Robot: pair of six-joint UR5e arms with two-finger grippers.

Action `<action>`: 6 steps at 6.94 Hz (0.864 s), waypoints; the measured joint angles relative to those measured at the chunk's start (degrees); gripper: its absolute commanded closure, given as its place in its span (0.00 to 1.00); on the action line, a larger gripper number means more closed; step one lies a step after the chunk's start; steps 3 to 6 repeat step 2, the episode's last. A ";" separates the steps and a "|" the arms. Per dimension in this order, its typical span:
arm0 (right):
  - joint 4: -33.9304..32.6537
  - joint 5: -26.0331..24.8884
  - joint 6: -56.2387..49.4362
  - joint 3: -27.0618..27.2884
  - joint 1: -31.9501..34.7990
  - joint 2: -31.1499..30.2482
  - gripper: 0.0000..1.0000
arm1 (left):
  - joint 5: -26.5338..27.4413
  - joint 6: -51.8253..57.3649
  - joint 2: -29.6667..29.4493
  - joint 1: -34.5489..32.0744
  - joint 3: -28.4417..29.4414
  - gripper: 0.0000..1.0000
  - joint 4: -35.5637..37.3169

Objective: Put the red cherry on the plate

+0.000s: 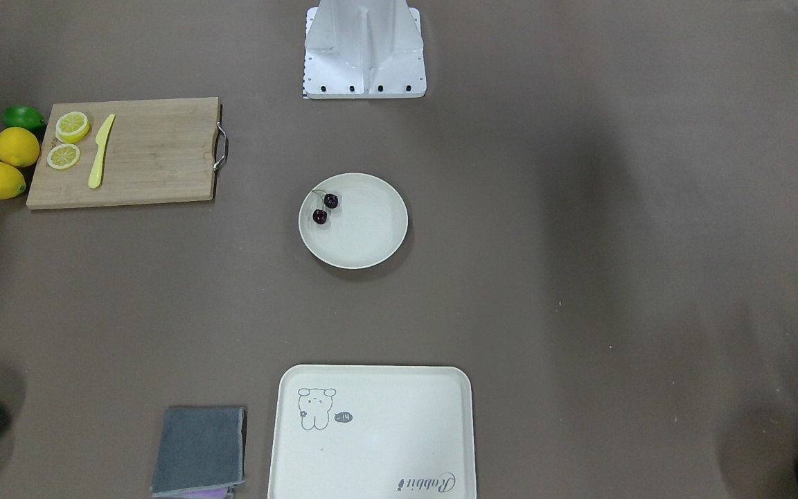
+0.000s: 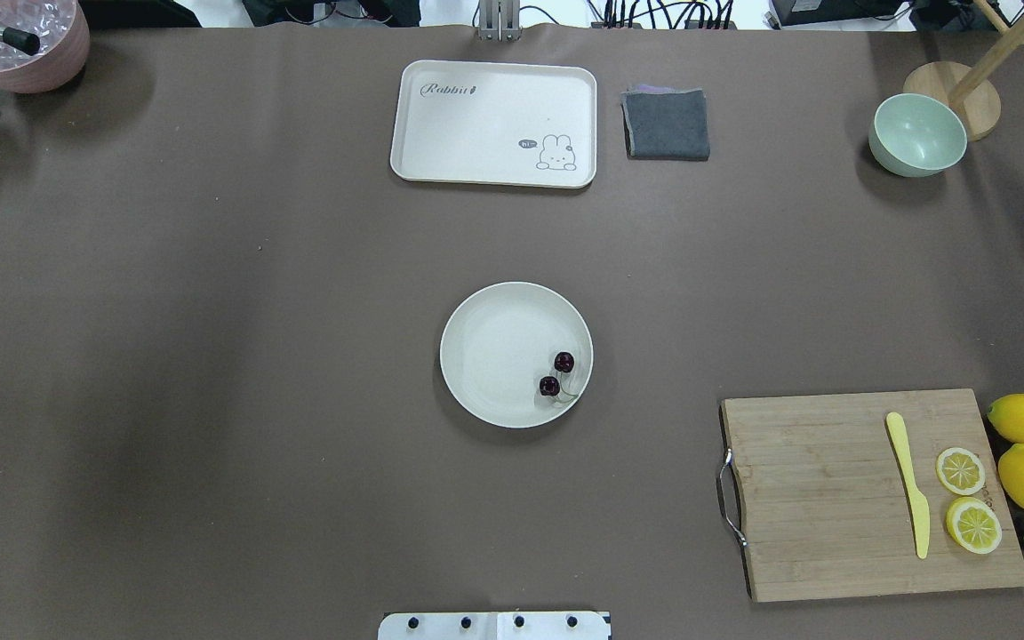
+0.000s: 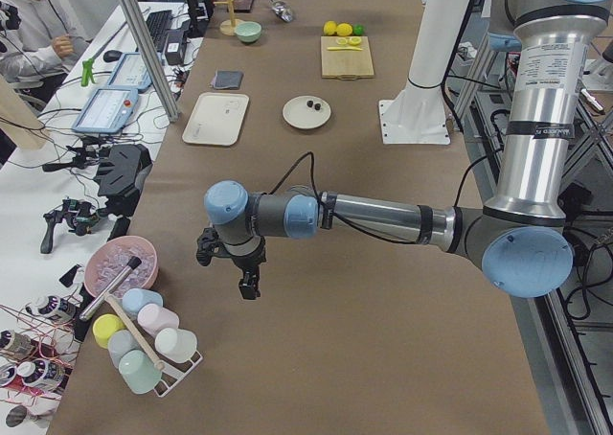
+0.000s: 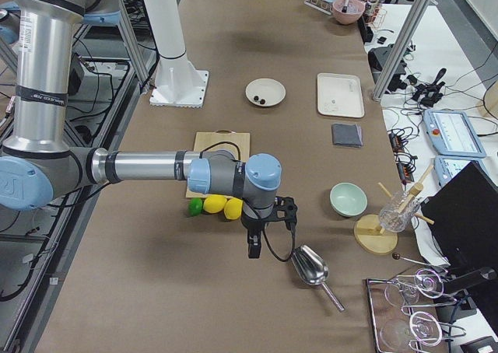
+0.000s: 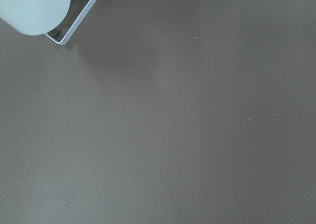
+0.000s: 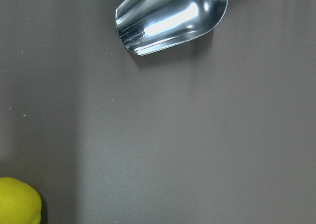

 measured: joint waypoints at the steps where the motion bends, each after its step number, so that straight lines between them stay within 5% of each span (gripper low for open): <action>1: -0.02 0.00 0.00 0.03 0.03 0.00 0.00 | -0.01 0.00 0.00 0.13 0.00 0.01 -0.04; 6: -0.01 0.00 0.00 0.15 0.03 0.00 0.00 | -0.01 0.00 0.00 0.35 0.00 0.01 -0.06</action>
